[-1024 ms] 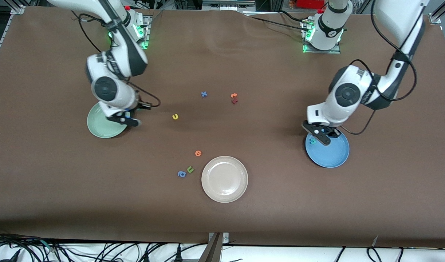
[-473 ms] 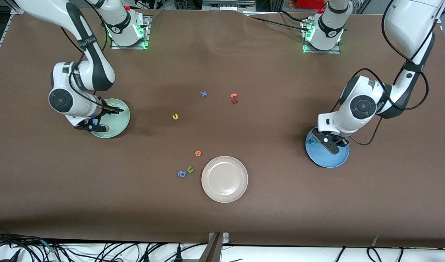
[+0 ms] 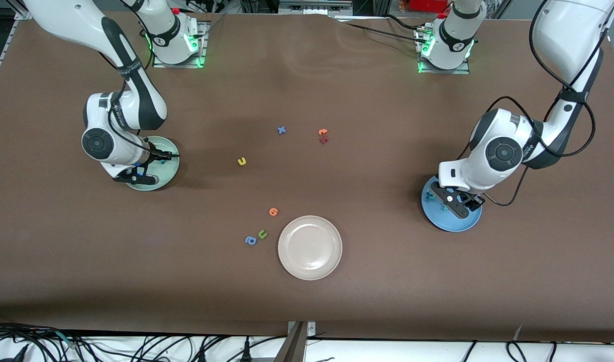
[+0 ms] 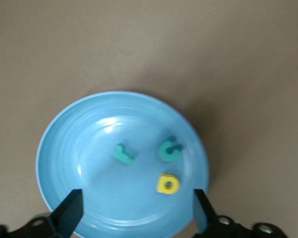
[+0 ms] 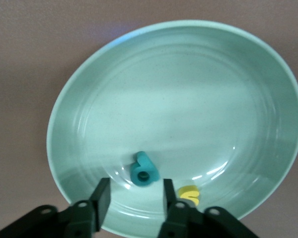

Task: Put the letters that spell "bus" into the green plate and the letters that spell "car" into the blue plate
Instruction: 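Grasp the yellow u with the right gripper while the left gripper withdraws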

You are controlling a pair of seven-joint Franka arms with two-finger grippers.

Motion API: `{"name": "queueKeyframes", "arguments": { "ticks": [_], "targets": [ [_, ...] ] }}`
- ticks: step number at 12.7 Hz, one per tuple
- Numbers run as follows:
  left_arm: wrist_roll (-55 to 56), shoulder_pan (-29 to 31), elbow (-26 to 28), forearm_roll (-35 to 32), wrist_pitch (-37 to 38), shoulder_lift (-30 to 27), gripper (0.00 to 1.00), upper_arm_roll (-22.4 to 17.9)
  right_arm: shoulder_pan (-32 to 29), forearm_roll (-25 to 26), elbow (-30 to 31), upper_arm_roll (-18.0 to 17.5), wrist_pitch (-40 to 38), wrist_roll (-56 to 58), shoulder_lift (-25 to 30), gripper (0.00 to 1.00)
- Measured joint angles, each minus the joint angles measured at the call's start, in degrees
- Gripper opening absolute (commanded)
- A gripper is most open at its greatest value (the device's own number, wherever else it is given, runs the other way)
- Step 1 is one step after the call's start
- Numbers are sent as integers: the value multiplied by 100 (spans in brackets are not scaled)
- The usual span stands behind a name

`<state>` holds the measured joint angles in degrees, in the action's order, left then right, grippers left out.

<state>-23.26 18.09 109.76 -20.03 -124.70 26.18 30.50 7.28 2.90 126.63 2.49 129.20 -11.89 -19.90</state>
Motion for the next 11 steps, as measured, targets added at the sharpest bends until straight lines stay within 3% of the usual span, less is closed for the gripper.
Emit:
{"name": "queueKeyframes", "arguments": {
  "ticks": [2,6,9,10,11],
  "targets": [
    [-1,-3,-702,459,1320,-162,100,290,-3,-26,-43,-96,-285,-253,181,99],
    [648,-6,-2255,562,3467,-337,100,759,62,-41,-148,-1374,-385,-1760,600,99],
    [2051,-253,-2703,576,4030,-751,100,930,124,-45,-167,-1983,307,-2709,439,99],
    [2439,-457,-2722,576,4088,-966,100,818,159,-45,-163,-2094,638,-2966,257,97],
    [2640,-786,-2723,601,4100,-1218,100,404,237,-45,-162,-2141,947,-3125,42,95]
  ]
}}
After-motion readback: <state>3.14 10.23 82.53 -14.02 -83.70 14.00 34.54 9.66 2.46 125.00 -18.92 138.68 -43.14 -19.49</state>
